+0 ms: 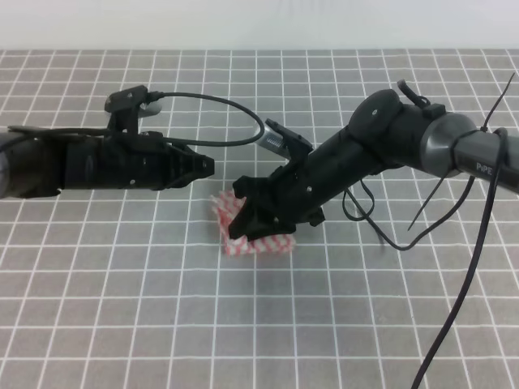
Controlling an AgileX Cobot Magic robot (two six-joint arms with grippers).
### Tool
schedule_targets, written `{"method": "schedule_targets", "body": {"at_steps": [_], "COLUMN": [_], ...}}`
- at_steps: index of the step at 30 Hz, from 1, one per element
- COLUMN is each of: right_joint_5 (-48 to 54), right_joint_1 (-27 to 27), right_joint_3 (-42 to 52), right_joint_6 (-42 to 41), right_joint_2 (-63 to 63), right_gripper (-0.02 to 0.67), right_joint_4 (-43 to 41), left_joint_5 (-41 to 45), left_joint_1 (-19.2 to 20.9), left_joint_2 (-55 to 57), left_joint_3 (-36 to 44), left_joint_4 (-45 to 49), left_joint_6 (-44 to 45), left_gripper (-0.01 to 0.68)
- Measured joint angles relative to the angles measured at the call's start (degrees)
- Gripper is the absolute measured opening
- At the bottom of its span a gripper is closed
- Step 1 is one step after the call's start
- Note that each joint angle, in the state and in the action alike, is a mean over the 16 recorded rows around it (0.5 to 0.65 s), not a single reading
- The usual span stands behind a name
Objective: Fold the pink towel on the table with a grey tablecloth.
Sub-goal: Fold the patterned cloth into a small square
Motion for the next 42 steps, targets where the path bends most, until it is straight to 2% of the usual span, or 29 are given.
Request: {"method": "schedule_targets", "body": {"at_steps": [15,30,42], "right_joint_5": [-7.2,-5.8,-8.1], "right_joint_1": [-0.5,-3.7,-3.9], "right_joint_3": [0.0,0.0,0.0], "right_joint_6": [-0.9,-1.4,-4.0], "right_joint_2": [0.0,0.0,0.4], "right_gripper": [0.127,0.131,0.128], "right_joint_4": [-0.4,-0.9,2.2], "left_joint_5": [1.1,1.9,1.0], "left_joint_1": [0.0,0.0,0.0], "left_joint_2": [-0.1,0.0,0.0], "left_joint_3": [-0.5,-0.5,-0.5], "left_joint_4": [0.1,8.0,8.9], "left_joint_6": [-0.5,-8.1,-8.8], "left_gripper": [-0.004,-0.004,-0.004]}}
